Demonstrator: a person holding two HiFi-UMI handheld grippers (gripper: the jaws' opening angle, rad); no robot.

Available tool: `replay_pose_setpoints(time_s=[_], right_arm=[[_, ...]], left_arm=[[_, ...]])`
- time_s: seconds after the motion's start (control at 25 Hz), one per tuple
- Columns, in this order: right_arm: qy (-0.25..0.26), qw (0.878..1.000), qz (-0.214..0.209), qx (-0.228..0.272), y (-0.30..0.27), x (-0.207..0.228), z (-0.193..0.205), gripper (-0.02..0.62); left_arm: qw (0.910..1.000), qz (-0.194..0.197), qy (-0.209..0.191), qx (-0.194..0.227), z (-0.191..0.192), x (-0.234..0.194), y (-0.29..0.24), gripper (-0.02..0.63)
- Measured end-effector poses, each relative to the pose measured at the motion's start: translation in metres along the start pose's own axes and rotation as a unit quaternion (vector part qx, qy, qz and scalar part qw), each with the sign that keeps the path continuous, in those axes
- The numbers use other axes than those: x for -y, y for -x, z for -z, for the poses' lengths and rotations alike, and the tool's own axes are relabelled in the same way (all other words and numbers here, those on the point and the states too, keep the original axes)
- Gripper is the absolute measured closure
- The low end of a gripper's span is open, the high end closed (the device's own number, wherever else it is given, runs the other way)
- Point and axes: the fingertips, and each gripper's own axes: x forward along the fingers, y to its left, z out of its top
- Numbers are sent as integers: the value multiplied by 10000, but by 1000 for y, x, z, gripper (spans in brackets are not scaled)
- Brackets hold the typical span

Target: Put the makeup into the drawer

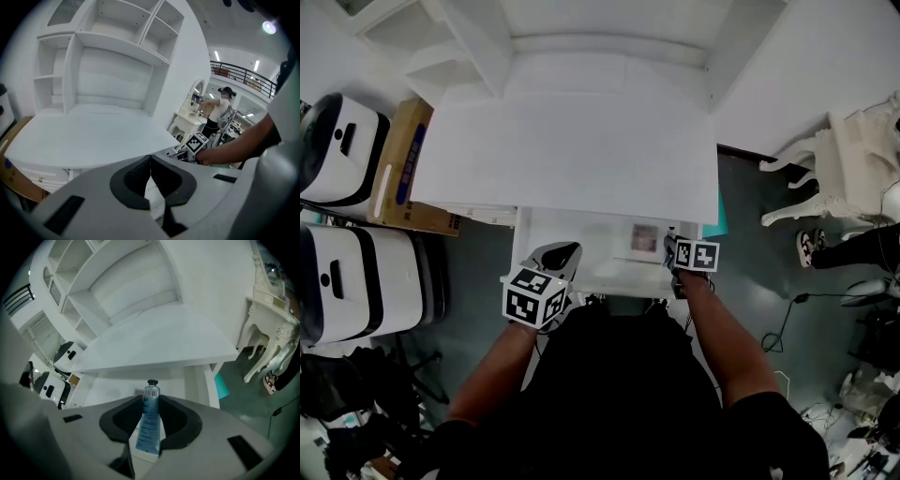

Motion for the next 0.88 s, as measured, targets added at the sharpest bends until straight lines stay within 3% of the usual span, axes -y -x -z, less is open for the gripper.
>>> replay_pose_setpoints(time_s=[0.2, 0.48, 0.88], right_arm=[[-78, 9988, 460, -125, -28, 24, 5, 468], [-46, 9963, 779, -358, -60, 45, 15, 467], [-108, 9957, 827, -405, -76, 52, 22, 466]], left_arm=[[9999, -83, -21, -83, 1, 0, 7, 595], [9995, -294, -49, -123, -2, -4, 22, 595], [9990, -415, 10, -169, 6, -10, 33, 595]])
